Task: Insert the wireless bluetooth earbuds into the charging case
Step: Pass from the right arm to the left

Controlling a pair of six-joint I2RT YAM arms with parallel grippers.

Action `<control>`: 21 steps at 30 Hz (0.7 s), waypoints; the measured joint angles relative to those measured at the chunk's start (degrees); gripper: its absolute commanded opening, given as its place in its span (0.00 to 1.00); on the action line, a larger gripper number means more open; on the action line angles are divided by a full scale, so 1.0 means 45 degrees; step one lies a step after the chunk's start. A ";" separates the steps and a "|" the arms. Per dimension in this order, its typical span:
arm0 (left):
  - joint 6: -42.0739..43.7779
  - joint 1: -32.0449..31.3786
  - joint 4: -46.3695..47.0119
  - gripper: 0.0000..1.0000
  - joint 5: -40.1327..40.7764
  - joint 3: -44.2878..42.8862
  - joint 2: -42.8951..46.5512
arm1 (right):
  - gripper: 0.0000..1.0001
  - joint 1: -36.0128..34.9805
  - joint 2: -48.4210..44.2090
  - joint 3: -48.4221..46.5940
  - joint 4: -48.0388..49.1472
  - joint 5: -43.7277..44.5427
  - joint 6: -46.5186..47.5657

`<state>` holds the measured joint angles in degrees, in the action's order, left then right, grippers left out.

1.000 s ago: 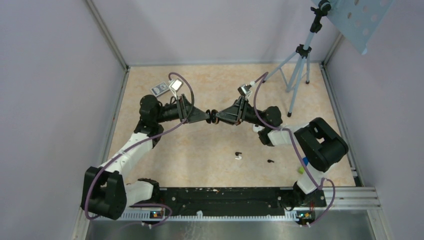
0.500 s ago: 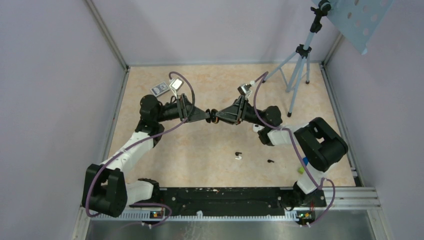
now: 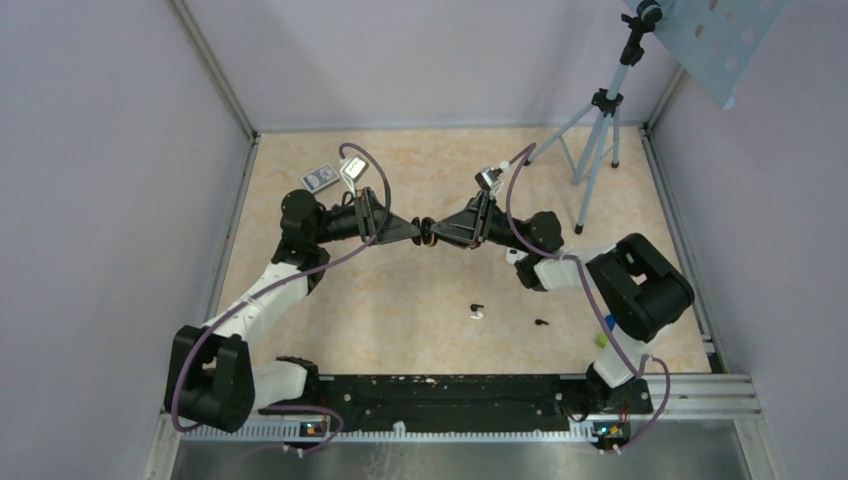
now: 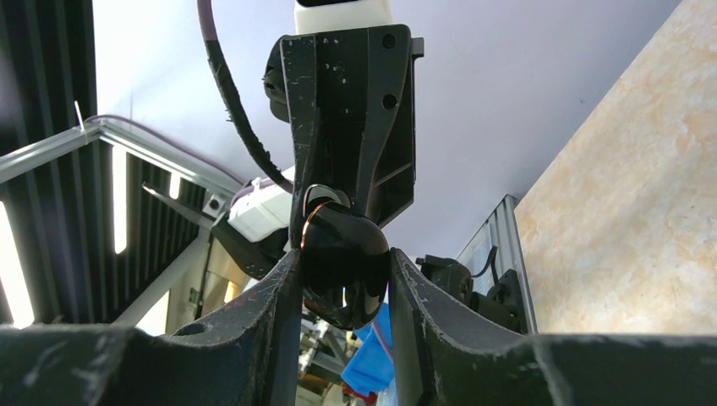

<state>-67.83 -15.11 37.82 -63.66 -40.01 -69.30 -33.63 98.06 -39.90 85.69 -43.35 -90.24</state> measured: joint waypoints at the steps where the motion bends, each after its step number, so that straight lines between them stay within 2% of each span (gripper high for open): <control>1: -0.0015 0.0000 0.0000 0.30 0.0000 0.0000 0.0000 | 0.00 0.0000 0.0000 0.0000 0.0005 0.0005 0.0010; 6: -0.0112 -0.0010 -0.0005 0.21 0.0010 0.0000 0.0000 | 0.00 -0.0005 0.0000 0.0000 0.0005 0.0015 0.0019; 8: -0.0155 -0.0010 -0.0010 0.14 0.0019 0.0000 0.0000 | 0.18 -0.0005 0.0000 0.0000 0.0005 0.0015 0.0034; 10: -0.0175 -0.0010 -0.0049 0.00 0.0044 -0.0005 0.0000 | 0.36 -0.0005 0.0000 0.0000 0.0010 0.0019 0.0058; 14: 0.0219 -0.0010 -0.0855 0.00 0.0141 -0.0199 0.0005 | 0.61 0.0000 -0.0015 0.0010 -0.0131 0.0044 0.0384; 15: 0.0447 -0.0005 -0.1292 0.00 0.0209 -0.0340 0.0005 | 0.65 0.0000 -0.0053 0.0015 -0.0306 0.0063 0.0495; 18: 0.1166 0.0024 -0.2667 0.00 0.0389 -0.0821 0.0005 | 0.66 0.0044 -0.0466 0.0044 -0.1520 0.0185 0.1175; 21: 0.1807 0.0223 -0.3808 0.00 0.0403 -0.1093 0.0058 | 0.67 0.0189 -0.1554 0.0219 -0.3730 0.0486 0.2341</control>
<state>-59.70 -14.11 20.69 -61.84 -44.93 -69.04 -32.77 91.07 -38.92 68.90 -41.17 -79.70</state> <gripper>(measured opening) 0.334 0.657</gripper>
